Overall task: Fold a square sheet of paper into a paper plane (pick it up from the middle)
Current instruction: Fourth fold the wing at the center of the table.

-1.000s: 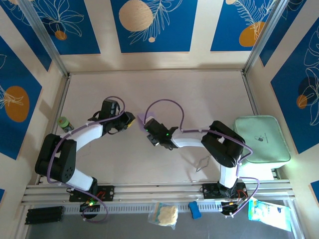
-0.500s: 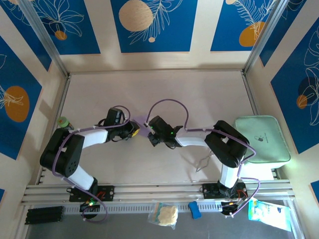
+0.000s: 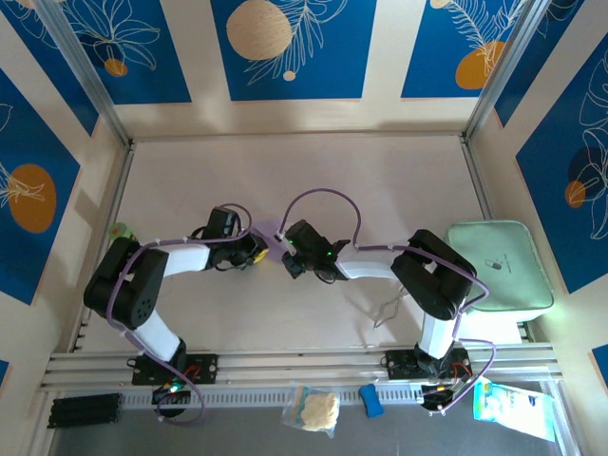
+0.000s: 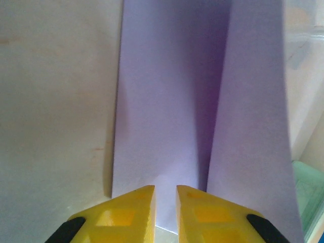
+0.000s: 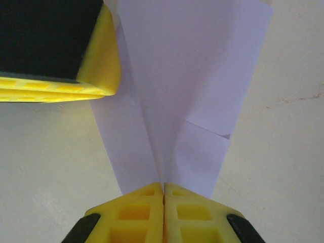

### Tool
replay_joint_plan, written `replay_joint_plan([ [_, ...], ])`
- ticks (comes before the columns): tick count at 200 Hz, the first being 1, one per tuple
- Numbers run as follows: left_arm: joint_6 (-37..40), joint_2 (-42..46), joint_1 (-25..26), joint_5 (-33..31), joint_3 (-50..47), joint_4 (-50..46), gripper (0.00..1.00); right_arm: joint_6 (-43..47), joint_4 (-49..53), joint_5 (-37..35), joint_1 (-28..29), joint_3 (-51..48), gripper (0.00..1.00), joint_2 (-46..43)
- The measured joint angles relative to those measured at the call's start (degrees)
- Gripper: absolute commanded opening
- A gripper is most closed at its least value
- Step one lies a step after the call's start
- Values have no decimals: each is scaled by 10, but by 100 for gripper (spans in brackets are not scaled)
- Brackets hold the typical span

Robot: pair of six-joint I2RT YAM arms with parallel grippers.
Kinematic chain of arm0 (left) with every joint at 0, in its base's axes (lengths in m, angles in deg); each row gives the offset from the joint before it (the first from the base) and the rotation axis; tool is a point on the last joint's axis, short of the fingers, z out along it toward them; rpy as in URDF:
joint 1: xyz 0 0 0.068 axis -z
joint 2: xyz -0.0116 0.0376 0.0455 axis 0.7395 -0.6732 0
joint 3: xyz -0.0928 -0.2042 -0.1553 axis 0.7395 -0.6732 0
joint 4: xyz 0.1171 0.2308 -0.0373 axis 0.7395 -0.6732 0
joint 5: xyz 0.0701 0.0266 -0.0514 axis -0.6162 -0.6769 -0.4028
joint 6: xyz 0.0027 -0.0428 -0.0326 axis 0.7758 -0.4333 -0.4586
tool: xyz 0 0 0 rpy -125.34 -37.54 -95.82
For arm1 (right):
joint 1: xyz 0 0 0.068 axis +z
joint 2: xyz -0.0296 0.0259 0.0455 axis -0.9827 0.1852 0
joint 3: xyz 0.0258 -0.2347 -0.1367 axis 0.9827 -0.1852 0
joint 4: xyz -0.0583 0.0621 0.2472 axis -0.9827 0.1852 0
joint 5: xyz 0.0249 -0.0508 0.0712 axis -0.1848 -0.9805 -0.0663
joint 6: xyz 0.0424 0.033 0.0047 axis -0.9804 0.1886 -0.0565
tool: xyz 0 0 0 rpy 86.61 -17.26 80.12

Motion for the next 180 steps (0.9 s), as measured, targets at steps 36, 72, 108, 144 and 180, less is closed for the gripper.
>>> replay_joint_plan([
  [36, 2, -13, 2, -2, 0, -8, 20, 8, 0, -4, 2, 0, 13, 0],
  [72, 5, -17, 3, -3, 5, -9, 20, 18, 0, -9, 2, 0, 16, 0],
  [108, 6, -19, 3, -4, 10, -18, 19, 31, 0, -19, 3, 0, 19, 1],
  [144, 6, -19, 3, -4, 11, -21, 18, 44, 0, -22, 9, 0, 21, 1],
  [180, 6, -20, 3, -4, 12, -22, 18, 47, -1, -24, 14, 0, 22, 5],
])
